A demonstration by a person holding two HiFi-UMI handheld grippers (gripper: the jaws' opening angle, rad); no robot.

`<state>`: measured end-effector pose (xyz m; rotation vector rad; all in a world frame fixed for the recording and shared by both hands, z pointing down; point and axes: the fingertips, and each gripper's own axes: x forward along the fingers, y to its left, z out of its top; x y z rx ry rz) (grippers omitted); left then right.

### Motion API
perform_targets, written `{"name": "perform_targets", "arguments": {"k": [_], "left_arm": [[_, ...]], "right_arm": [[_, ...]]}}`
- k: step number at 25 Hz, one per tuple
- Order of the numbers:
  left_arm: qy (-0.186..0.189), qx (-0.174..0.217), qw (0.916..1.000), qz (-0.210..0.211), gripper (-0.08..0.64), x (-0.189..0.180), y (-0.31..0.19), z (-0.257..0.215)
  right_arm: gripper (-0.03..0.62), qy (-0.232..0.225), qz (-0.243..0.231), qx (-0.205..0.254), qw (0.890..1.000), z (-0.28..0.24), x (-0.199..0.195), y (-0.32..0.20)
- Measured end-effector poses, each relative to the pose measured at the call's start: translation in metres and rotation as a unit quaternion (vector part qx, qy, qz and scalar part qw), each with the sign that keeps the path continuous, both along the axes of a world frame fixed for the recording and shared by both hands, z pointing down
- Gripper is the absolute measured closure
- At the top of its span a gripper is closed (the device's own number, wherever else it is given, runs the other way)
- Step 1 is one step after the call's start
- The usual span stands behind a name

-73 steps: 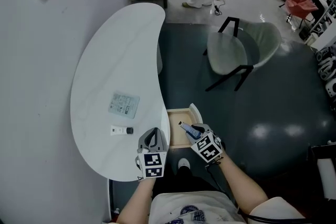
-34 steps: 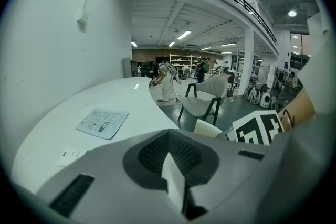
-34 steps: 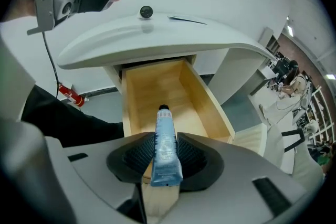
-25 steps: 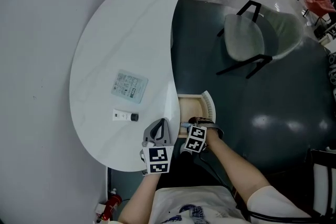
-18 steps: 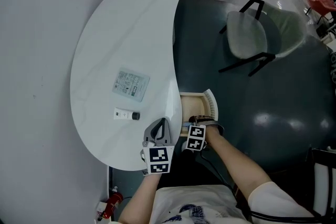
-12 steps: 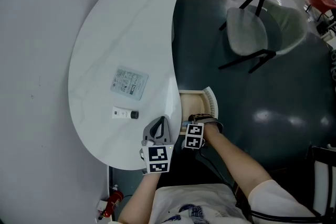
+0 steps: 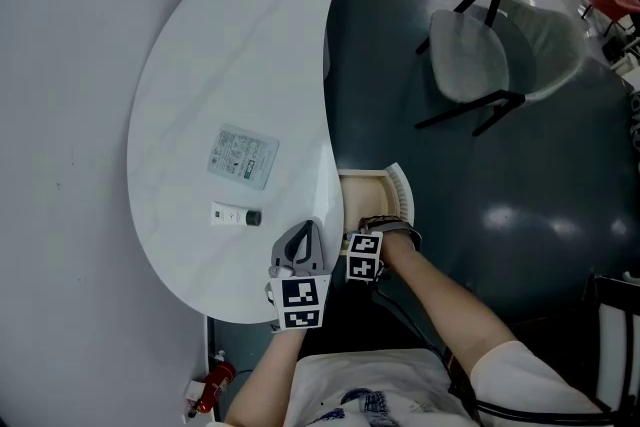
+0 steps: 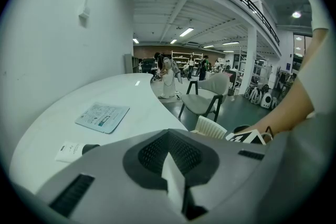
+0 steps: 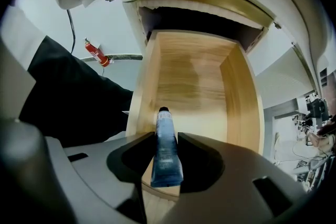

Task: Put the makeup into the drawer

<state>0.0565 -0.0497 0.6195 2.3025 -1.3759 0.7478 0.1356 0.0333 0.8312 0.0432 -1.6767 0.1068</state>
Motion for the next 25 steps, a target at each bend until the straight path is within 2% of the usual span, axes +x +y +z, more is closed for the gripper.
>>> {"name": "perform_targets", "arguments": {"k": [8,25], "left_arm": [[0.001,-0.001,1.0000,-0.006,0.518,-0.0018,0.0018,0.0011],[0.000,-0.002,1.0000,-0.009,0.518,-0.0032,0.0041,0.0013]], "right_arm": [[0.448,0.015,-0.005,-0.013,1.000,0.0043,0.0023,0.0034],[0.448,-0.001,0.019,-0.005,1.000,0.0007,0.0014,-0.0009]]}}
